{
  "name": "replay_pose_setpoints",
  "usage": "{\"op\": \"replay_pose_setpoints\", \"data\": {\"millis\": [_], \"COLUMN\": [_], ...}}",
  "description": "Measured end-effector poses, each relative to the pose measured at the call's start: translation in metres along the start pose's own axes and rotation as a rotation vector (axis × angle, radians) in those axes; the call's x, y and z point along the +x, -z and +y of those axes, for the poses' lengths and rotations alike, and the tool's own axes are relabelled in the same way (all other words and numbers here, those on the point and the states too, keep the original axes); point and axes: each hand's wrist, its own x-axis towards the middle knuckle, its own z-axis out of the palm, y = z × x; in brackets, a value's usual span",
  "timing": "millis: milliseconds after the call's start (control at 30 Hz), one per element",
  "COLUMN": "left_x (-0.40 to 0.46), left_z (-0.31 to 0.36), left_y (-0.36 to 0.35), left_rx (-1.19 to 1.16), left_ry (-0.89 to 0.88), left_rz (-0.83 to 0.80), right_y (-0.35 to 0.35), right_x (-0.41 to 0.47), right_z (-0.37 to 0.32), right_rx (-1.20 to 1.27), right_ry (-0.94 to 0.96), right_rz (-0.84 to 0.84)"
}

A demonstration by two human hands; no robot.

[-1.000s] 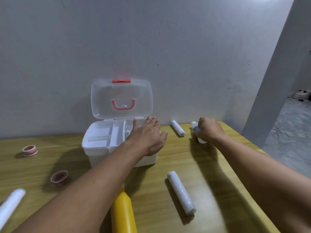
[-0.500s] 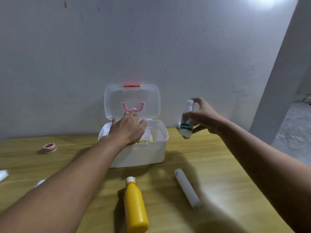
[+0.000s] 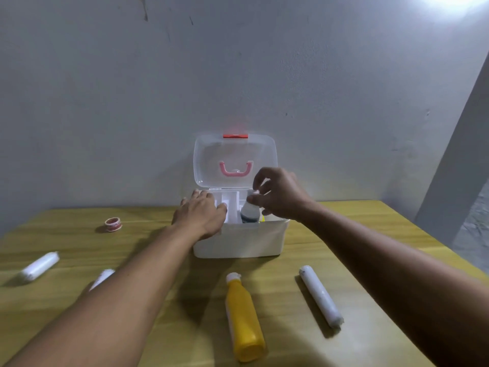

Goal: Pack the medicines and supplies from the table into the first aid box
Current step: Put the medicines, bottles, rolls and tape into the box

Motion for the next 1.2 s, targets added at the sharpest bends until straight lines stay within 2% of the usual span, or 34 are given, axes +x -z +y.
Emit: {"op": "replay_pose_setpoints", "data": {"millis": [133,333,467,500,533,633,667,733,867,933,1067,1200], "left_x": [0.003,0.006,0.005,0.005,0.005,0.005,0.005,0.004,0.004,0.005,0.003,0.001], "left_z": [-0.002,-0.003,-0.002,-0.002,-0.002,0.0,0.0,0.0,0.002,0.007,0.019,0.021], "left_y": [-0.001,-0.003,-0.003,-0.003,-0.002,0.0,0.0,0.0,0.005,0.009,0.014,0.004], "left_rx": [0.035,0.06,0.084,0.1,0.113,0.126,0.125,0.13,0.152,0.092,-0.099,-0.126], "left_ry": [-0.002,-0.007,-0.012,-0.015,-0.013,-0.002,-0.001,-0.001,-0.048,-0.087,-0.129,-0.129], "left_rz": [-0.024,-0.028,-0.034,-0.044,-0.057,-0.099,-0.105,-0.1,-0.03,0.019,0.044,-0.019], "right_y": [-0.012,-0.007,-0.004,-0.005,-0.009,-0.028,-0.035,-0.045,-0.034,-0.014,0.042,0.076], "right_x": [-0.005,-0.009,-0.036,-0.046,-0.056,-0.089,-0.095,-0.101,-0.099,-0.096,-0.076,-0.041], "right_z": [0.0,-0.001,-0.014,-0.019,-0.023,-0.031,-0.03,-0.025,-0.026,-0.031,-0.044,-0.044], "right_rx": [-0.045,-0.176,-0.355,-0.366,-0.371,-0.374,-0.373,-0.334,-0.203,-0.118,0.032,0.022], "right_ry": [0.025,0.065,0.235,0.236,0.188,-0.126,-0.193,-0.248,-0.323,-0.31,-0.226,-0.148], "right_rz": [-0.066,-0.068,0.2,0.199,0.112,-0.404,-0.508,-0.561,-0.556,-0.531,-0.3,-0.026]}}
